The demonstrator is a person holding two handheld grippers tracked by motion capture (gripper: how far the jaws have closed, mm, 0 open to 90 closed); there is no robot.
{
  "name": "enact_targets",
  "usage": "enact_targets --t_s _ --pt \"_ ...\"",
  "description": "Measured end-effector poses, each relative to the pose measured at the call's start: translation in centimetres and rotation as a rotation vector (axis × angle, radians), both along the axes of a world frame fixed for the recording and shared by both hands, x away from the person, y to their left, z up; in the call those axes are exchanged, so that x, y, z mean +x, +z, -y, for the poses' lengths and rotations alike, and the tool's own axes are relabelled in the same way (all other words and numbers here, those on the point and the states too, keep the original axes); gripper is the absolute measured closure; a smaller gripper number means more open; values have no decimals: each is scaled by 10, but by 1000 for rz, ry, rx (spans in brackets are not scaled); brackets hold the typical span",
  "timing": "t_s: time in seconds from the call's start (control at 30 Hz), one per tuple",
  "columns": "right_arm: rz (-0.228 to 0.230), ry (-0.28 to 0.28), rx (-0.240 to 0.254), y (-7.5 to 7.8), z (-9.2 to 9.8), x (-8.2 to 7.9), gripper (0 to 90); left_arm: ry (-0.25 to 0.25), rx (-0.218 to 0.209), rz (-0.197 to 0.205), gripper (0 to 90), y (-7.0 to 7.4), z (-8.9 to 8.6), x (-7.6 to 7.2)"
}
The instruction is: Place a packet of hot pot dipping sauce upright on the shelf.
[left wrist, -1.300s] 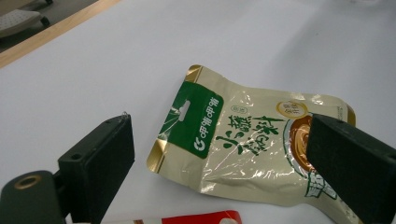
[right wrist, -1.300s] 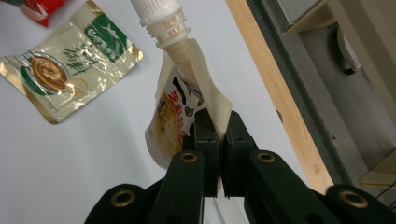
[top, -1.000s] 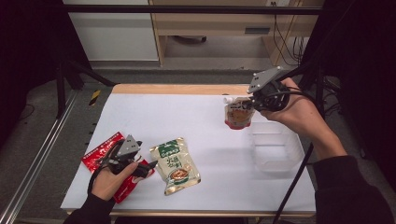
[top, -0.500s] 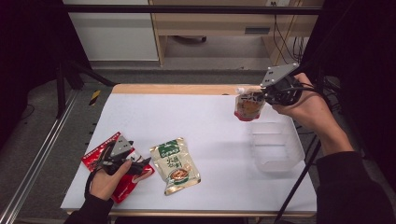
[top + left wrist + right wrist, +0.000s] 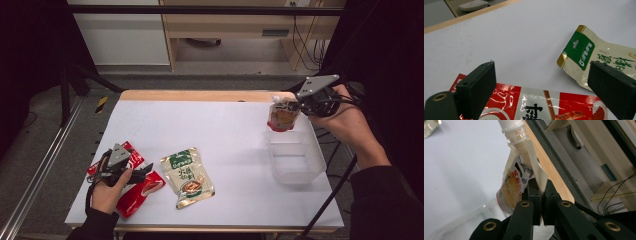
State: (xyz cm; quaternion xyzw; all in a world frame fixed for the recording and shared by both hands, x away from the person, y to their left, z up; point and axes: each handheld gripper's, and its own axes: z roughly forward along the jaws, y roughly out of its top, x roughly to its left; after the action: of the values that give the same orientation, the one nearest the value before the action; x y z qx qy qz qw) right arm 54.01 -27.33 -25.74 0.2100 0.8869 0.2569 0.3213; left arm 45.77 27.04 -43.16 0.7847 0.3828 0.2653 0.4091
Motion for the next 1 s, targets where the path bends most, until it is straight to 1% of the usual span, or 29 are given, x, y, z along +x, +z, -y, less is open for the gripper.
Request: enact_targets --t_s 0.07,0.17,0.23,0.3,0.37,0.43,0.6,0.77,0.87,0.97,1.0 --pt "-9 -15 -5 -6 5 3 878 -1 6 15 83 1 0 -1" --pt "-18 -30 -16 -16 11 9 879 2 -3 21 83 2 0 -1" --pt "-18 -33 -21 -19 13 13 878 5 -4 23 83 2 -1 -1" --pt "-17 -41 -18 -21 18 17 878 12 -9 22 84 1 -2 -1" --pt "-15 -52 -9 -23 22 22 877 8 -13 17 87 1 -2 0" --pt "-11 -65 -3 -26 26 27 878 8 -4 20 88 1 -1 -1" --pt "-23 -69 -13 -33 27 37 877 0 -3 19 87 1 1 -1" --pt "-44 -83 -23 -46 26 45 877 -1 6 11 87 0 -1 0" --pt "-56 -84 -24 -53 25 48 875 5 2 13 87 0 -2 0" --pt "-63 -88 -21 -58 26 49 874 2 6 6 87 -1 -2 0" --pt "-67 -85 -12 -60 26 50 874 3 3 8 87 -1 -2 0"
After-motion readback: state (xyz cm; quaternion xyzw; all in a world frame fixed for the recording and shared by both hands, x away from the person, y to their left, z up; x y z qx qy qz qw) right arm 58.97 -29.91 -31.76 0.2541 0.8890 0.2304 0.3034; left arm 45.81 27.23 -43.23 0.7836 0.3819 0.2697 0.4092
